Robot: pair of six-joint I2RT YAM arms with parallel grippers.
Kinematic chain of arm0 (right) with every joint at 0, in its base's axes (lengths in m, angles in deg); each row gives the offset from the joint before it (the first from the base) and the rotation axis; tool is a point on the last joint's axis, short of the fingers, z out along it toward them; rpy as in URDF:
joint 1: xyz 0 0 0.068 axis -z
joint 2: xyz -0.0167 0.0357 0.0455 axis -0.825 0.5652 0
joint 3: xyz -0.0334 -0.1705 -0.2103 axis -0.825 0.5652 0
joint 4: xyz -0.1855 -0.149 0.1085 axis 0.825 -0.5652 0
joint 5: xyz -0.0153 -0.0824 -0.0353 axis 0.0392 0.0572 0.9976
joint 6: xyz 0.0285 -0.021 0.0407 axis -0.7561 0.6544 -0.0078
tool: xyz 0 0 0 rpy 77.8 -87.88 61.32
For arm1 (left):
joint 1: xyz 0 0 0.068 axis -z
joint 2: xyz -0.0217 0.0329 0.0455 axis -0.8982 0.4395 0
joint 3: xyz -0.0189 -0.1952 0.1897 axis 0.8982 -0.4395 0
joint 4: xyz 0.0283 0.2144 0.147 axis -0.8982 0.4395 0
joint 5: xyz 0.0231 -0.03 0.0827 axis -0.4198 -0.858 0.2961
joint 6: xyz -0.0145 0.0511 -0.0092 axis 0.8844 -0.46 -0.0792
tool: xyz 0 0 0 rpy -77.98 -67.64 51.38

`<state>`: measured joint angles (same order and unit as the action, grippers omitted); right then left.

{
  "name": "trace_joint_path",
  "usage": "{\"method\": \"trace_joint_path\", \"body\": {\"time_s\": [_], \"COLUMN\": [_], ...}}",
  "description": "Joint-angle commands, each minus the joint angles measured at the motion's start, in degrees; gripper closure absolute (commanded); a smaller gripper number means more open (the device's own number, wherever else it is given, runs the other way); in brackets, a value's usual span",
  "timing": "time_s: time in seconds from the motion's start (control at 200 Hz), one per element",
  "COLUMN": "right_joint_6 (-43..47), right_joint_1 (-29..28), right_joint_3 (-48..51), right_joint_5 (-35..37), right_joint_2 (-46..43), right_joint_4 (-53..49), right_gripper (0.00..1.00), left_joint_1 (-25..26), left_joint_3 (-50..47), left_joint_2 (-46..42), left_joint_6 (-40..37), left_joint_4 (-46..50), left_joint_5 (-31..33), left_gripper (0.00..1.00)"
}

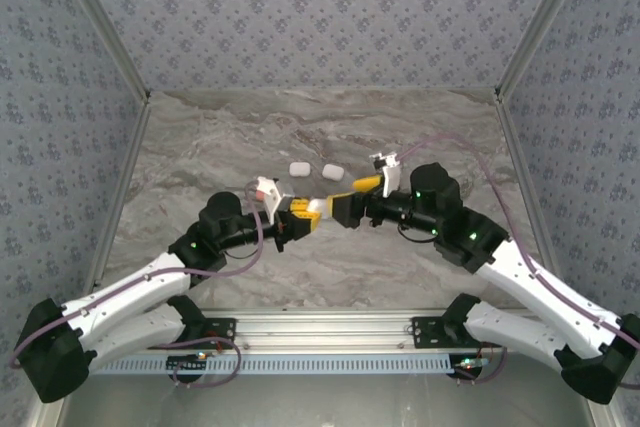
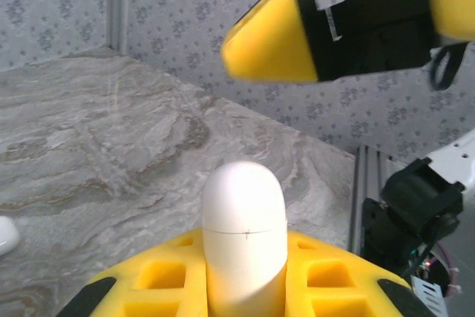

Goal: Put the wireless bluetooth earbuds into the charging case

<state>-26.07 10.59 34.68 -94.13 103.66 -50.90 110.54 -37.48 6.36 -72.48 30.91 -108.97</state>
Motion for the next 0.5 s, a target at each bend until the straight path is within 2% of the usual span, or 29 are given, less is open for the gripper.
{"method": "trace_joint_path", "body": {"time_s": [0.0,0.075,0.195,0.305,0.495], "right_joint_6": [-0.19,-4.16,-5.64,-7.65,-10.46], "right_joint_1": [1.34,4.68,8.88,10.25,10.46], "right_joint_3": [-3.21,-2.59,2.79,6.91,9.43], "right_joint_5": [21.1,23.58,18.69,16.16,13.5], "right_joint_2": [-0.37,-0.05,-1.03,-1.73,-1.65], "right_joint_4": [-19.95,-26.17,-24.75,-22.92,-20.24], "right_gripper": [0.0,0.0,0.0,0.0,0.0], "left_joint_1": [-0.27,-1.9,-8.75,-16.39,-26.65], "left_joint_3": [2.47,2.54,3.45,6.14,15.27], "left_joint_2": [-0.44,0.18,2.53,7.39,22.38], "left_joint_6": [-0.37,1.13,5.58,8.44,9.66], "left_joint_4": [3.39,5.53,8.21,12.2,20.17], "left_joint_5": [7.1,10.62,10.05,5.99,-0.44], "left_gripper": [1.0,1.0,1.0,1.0,1.0]}}
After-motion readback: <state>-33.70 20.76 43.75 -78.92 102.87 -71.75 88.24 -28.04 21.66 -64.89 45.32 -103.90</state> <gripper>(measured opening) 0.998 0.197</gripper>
